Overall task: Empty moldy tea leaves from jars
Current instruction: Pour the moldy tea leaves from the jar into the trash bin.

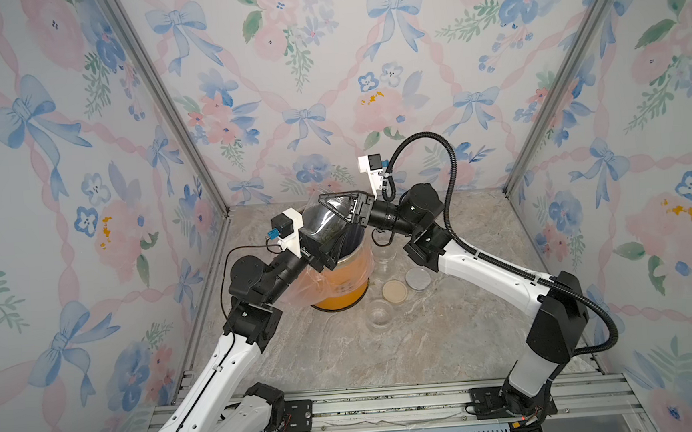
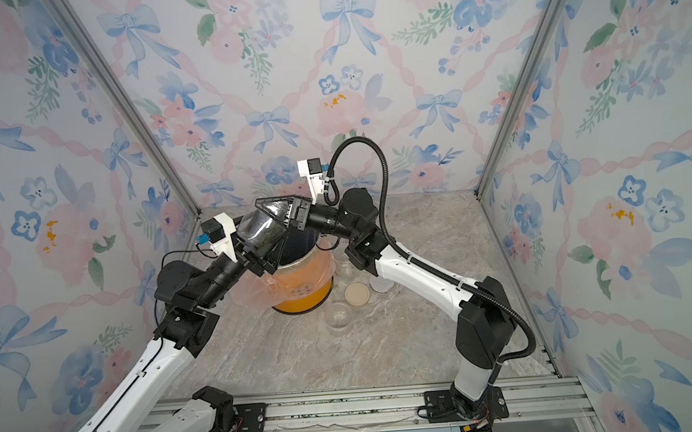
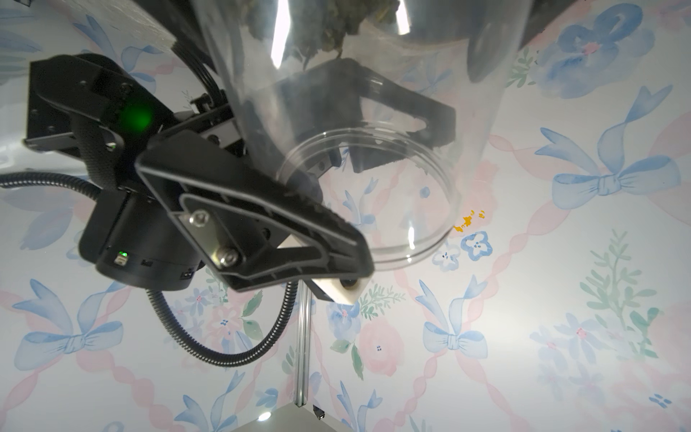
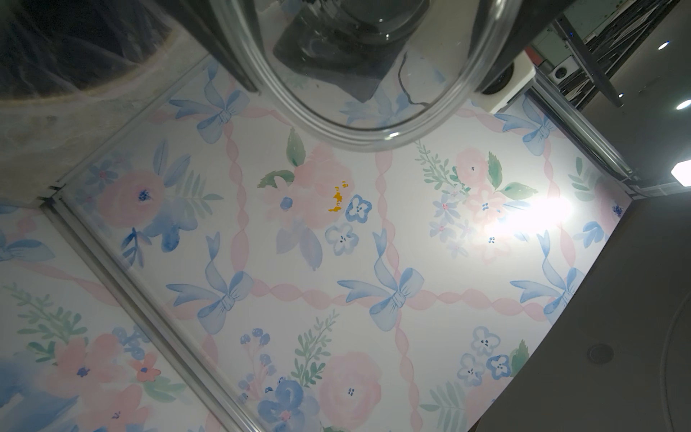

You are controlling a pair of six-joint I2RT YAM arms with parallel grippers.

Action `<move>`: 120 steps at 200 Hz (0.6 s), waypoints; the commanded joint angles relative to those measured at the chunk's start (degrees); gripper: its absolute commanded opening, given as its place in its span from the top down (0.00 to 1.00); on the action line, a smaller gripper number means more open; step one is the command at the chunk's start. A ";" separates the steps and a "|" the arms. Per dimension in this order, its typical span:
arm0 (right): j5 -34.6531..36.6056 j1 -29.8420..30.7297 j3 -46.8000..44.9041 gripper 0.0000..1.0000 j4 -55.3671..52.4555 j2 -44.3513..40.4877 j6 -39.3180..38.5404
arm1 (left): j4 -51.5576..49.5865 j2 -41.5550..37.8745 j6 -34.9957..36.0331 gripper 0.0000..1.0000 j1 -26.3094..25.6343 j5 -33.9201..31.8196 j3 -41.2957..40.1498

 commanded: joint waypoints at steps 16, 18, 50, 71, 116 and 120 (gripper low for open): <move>0.74 -0.09 -0.38 0.20 0.20 -3.08 1.14 | 8.84 -1.50 3.43 0.02 -0.17 3.39 -2.38; 0.74 -0.08 -0.41 0.20 0.12 -3.11 1.17 | 9.07 -1.50 3.56 0.02 -0.25 3.42 -2.50; 0.15 -1.04 0.57 0.20 0.49 -2.64 4.84 | 18.91 -1.41 6.02 0.02 -1.07 1.96 -7.03; -0.81 -1.84 2.15 0.21 1.54 -1.29 8.70 | 22.33 -0.45 5.71 0.02 -1.42 1.34 -7.02; -2.07 -2.64 5.38 0.22 1.61 1.17 13.72 | 24.80 2.00 11.01 0.02 -5.28 -3.63 -4.30; -1.99 -2.68 5.56 0.22 1.21 1.19 13.55 | 25.22 2.40 11.35 0.02 -5.44 -3.91 -4.07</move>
